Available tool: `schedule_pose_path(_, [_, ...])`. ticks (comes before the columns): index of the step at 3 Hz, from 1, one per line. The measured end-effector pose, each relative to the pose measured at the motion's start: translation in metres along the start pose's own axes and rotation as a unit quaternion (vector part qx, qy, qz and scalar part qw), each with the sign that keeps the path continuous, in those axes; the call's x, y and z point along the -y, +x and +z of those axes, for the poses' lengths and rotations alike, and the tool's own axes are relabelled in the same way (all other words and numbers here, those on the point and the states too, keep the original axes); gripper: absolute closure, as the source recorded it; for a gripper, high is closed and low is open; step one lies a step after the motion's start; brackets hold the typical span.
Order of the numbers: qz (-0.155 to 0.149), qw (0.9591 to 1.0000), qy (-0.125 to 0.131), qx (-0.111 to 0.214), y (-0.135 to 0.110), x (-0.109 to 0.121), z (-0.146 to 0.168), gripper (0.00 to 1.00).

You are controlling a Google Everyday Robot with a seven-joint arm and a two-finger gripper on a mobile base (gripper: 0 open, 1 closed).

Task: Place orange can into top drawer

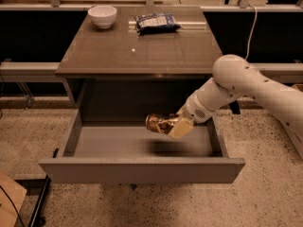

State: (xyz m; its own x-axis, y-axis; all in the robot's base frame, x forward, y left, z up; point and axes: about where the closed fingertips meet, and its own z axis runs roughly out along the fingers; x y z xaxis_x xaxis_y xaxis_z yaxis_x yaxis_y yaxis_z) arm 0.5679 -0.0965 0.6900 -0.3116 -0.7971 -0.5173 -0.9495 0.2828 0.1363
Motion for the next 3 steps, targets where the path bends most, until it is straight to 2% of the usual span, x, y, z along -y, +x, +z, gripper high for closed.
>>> schedule_pose_path(1, [0.004,0.9999,-0.015,-0.004,0.003,0.006,0.022,0.11])
schedule_pose_path(2, [0.003,0.9997,-0.023,-0.012,0.003,0.008,0.032,0.0])
schedule_pose_path(3, [0.006,0.9992,-0.029,-0.025,0.004,0.007,0.038,0.0])
